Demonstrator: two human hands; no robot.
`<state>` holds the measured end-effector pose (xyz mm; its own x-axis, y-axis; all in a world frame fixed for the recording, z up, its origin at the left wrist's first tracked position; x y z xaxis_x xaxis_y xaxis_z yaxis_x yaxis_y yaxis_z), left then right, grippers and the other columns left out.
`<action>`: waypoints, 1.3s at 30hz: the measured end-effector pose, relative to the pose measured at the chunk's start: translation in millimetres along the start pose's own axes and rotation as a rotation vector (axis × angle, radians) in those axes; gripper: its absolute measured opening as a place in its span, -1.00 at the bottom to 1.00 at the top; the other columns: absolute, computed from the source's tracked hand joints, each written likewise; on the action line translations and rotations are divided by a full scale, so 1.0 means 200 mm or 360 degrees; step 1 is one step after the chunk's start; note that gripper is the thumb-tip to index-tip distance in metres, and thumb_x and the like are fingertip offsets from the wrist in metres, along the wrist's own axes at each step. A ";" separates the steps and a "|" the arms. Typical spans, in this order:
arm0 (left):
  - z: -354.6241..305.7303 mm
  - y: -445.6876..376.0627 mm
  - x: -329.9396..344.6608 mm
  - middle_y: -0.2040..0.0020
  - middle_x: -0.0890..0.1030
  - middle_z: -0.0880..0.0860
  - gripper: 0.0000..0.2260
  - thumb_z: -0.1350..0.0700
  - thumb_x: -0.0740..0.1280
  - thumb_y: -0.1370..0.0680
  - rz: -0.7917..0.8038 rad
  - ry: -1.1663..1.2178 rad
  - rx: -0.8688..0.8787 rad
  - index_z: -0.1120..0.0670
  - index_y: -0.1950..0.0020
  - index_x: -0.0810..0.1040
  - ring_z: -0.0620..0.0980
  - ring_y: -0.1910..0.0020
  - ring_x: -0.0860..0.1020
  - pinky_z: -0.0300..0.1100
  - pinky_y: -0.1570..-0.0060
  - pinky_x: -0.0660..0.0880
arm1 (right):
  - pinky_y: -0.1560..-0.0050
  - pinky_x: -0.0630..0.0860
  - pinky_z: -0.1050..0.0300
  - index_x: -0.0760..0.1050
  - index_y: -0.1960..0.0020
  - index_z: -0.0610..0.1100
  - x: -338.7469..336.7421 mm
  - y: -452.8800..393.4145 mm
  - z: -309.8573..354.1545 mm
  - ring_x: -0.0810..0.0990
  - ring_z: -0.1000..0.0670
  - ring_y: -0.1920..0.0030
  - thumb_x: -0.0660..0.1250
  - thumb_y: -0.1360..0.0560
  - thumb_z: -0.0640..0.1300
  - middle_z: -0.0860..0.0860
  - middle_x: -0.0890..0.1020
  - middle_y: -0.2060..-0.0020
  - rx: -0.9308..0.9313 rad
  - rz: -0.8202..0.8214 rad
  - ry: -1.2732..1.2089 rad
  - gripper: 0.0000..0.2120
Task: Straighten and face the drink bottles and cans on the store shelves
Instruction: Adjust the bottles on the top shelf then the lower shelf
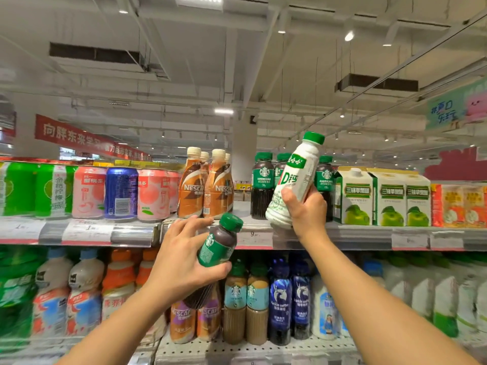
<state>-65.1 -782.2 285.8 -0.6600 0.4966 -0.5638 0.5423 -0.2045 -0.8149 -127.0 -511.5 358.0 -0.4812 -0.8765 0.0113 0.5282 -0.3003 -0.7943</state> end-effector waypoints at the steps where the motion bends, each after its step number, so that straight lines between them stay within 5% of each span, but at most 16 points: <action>1: 0.00 -0.01 -0.01 -0.38 0.42 -0.23 -0.52 -0.45 0.29 -0.34 0.0034 0.0017 -0.0026 -0.26 -0.13 0.64 -0.06 -0.38 0.24 0.05 -0.38 0.27 | 0.15 0.59 0.25 0.57 -0.15 -0.07 0.00 0.01 0.00 0.67 0.13 0.13 0.28 -0.23 0.43 0.04 0.67 0.09 -0.0013 0.0009 -0.0032 -0.29; 4: -0.05 -0.05 -0.07 -0.33 0.42 -0.19 -0.50 -0.45 0.25 -0.36 0.0054 0.0161 -0.0094 -0.22 -0.15 0.60 -0.10 -0.34 0.27 0.03 -0.34 0.31 | 0.29 0.46 0.50 0.58 -0.18 -0.13 -0.01 0.02 0.02 0.58 0.32 0.17 0.26 -0.22 0.44 0.05 0.65 0.11 -0.0067 -0.0019 -0.0104 -0.22; 9: -0.24 -0.30 -0.24 -0.17 0.47 -0.10 -0.52 -0.45 0.22 -0.40 -0.0090 0.0249 -0.0144 -0.12 -0.07 0.52 -0.07 -0.19 0.40 -0.05 -0.17 0.40 | 0.28 0.46 0.47 0.58 -0.16 -0.12 -0.01 0.01 0.01 0.60 0.25 0.18 0.24 -0.23 0.47 0.03 0.67 0.09 -0.0084 0.0025 -0.0148 -0.22; 15: -0.35 -0.67 -0.23 0.12 0.61 -0.07 -0.64 -0.26 0.45 -0.47 -0.0245 0.0282 -0.0397 -0.04 0.00 0.47 -0.07 0.13 0.62 -0.04 0.11 0.60 | 0.31 0.43 0.48 0.57 -0.08 -0.05 -0.02 -0.01 0.00 0.57 0.31 0.23 0.25 -0.22 0.47 0.09 0.65 0.16 -0.0058 0.0006 -0.0167 -0.30; 21: -0.22 -0.70 -0.05 0.14 0.63 -0.04 -0.31 -0.35 0.44 -0.42 -0.0353 -0.0133 -0.0604 0.05 -0.31 0.31 0.04 0.14 0.63 0.05 0.14 0.63 | 0.32 0.51 0.43 0.58 -0.10 -0.02 -0.02 -0.01 -0.04 0.64 0.27 0.19 0.28 -0.25 0.45 0.14 0.66 0.16 -0.0043 -0.0039 -0.0213 -0.34; 26: -0.26 -0.75 0.00 0.14 0.57 -0.05 -0.38 -0.33 0.42 -0.47 -0.0264 -0.0379 -0.0464 0.04 -0.29 0.31 0.02 0.18 0.57 -0.07 0.25 0.56 | 0.34 0.48 0.46 0.57 -0.09 -0.01 -0.01 -0.02 -0.05 0.61 0.32 0.22 0.27 -0.24 0.45 0.16 0.65 0.17 -0.0062 -0.0044 -0.0217 -0.35; 33: -0.34 -0.85 -0.05 0.14 0.53 -0.02 -0.29 -0.53 0.21 -0.43 -0.0035 -0.1010 -0.0322 0.06 -0.20 0.42 0.05 0.18 0.54 -0.10 0.27 0.51 | 0.34 0.50 0.43 0.55 -0.08 0.00 -0.01 -0.01 -0.04 0.61 0.31 0.20 0.27 -0.25 0.44 0.16 0.65 0.15 -0.0071 -0.0029 -0.0215 -0.38; 36: -0.34 -0.91 -0.14 0.30 0.52 -0.03 -0.32 -0.53 0.08 -0.48 -0.0013 -0.1102 -0.0268 0.08 0.00 0.51 -0.04 0.34 0.51 -0.20 0.39 0.44 | 0.34 0.49 0.44 0.55 -0.06 0.01 -0.01 -0.01 -0.04 0.60 0.32 0.21 0.26 -0.26 0.45 0.19 0.64 0.17 -0.0078 -0.0021 -0.0189 -0.39; 39: -0.34 -1.06 -0.31 0.23 0.60 -0.01 -0.44 -0.44 0.12 -0.55 -0.0088 -0.1029 -0.0114 0.03 -0.08 0.52 -0.03 0.29 0.56 -0.15 0.29 0.55 | 0.34 0.50 0.44 0.54 -0.05 0.04 -0.01 -0.01 -0.04 0.61 0.32 0.21 0.26 -0.25 0.47 0.23 0.62 0.19 -0.0060 -0.0002 -0.0185 -0.40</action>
<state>-103.9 -712.0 503.1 -0.8553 -0.1075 -0.5068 0.5174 -0.1253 -0.8465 -133.1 -505.8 354.6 -0.3967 -0.9144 0.0810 0.4999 -0.2892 -0.8164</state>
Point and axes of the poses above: each hand's wrist, its own y-axis away from the middle knuckle, its own x-axis out of the palm, z = x × y, the point moved 8 cm from there along -y, towards the middle knuckle
